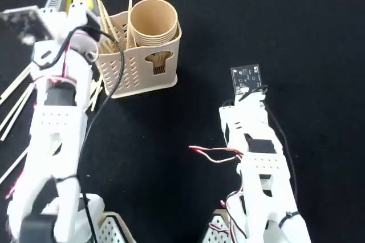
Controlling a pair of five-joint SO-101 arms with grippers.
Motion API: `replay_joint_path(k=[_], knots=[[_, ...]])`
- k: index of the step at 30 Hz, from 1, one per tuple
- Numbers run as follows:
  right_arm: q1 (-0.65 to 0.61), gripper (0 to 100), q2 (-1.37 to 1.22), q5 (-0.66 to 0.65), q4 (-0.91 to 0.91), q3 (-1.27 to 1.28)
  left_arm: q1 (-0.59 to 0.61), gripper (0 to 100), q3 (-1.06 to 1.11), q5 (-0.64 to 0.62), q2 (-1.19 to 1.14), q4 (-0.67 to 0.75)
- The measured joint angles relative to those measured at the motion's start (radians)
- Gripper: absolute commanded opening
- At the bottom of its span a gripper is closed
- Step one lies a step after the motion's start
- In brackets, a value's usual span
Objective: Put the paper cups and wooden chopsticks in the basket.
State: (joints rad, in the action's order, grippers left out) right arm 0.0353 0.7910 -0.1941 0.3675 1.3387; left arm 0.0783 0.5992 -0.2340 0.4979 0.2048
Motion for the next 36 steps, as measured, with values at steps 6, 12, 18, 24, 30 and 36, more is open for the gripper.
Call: replay_joint_path(k=[6,12,18,24,30,36], knots=[[0.0,1.3,0.0,0.0,0.0,0.0,0.0,3,-0.018,0.0,-0.101,0.0],[0.0,1.3,0.0,0.0,0.0,0.0,0.0,3,-0.018,0.0,-0.11,0.0],[0.0,1.3,0.0,0.0,0.0,0.0,0.0,4,-0.018,0.0,-0.11,0.0],[0.0,1.3,0.0,0.0,0.0,0.0,-0.029,13,0.02,0.009,-0.11,-0.052],[0.0,1.3,0.0,0.0,0.0,0.0,-0.029,13,0.02,-0.009,-0.11,-0.23],[0.0,1.3,0.0,0.0,0.0,0.0,-0.029,13,0.02,-0.009,-0.097,-0.305]])
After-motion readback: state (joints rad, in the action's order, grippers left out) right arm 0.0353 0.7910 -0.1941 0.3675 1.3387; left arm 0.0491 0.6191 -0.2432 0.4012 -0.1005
